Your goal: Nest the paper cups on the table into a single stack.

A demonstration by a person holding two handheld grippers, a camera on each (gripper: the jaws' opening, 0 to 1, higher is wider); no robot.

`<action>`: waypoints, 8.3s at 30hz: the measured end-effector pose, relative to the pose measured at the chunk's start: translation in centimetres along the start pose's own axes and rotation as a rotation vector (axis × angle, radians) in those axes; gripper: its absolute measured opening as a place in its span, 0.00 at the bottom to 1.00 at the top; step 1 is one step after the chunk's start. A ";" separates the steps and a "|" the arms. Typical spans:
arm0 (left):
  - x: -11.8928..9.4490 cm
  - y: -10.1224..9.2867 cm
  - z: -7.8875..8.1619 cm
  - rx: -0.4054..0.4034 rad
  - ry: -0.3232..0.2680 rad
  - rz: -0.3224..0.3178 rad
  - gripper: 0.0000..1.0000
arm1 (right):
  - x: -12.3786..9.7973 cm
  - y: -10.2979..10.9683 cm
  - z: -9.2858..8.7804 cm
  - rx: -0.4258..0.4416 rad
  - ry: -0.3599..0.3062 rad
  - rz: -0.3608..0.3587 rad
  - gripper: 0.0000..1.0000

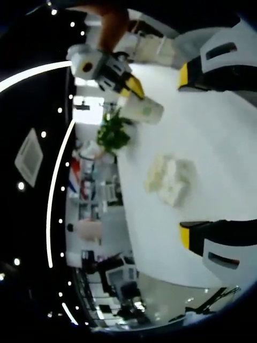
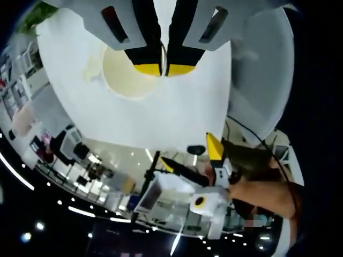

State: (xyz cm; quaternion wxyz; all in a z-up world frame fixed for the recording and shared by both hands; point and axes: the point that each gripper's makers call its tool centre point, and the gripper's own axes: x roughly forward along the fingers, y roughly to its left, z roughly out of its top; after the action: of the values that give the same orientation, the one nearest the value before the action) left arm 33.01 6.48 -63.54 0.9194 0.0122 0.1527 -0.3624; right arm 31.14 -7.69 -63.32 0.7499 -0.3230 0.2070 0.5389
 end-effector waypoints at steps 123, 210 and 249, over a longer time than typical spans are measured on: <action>0.1 -0.1 -2.3 -0.034 0.031 0.046 0.99 | 8.0 4.9 -6.1 0.236 -0.054 0.026 0.27; 1.4 1.1 -5.4 -0.015 0.074 0.101 0.99 | 0.1 -8.0 -13.1 0.538 -0.350 -0.408 1.00; 0.9 3.0 -6.2 0.029 0.105 0.110 0.99 | 8.0 -15.3 -14.0 0.598 -0.368 -0.428 0.93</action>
State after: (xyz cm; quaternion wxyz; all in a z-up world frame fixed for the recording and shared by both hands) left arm 33.94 8.91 -70.00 0.9284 0.0530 0.1943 -0.3122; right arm 48.78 -15.41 -74.44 0.9305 -0.0251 0.1450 0.3356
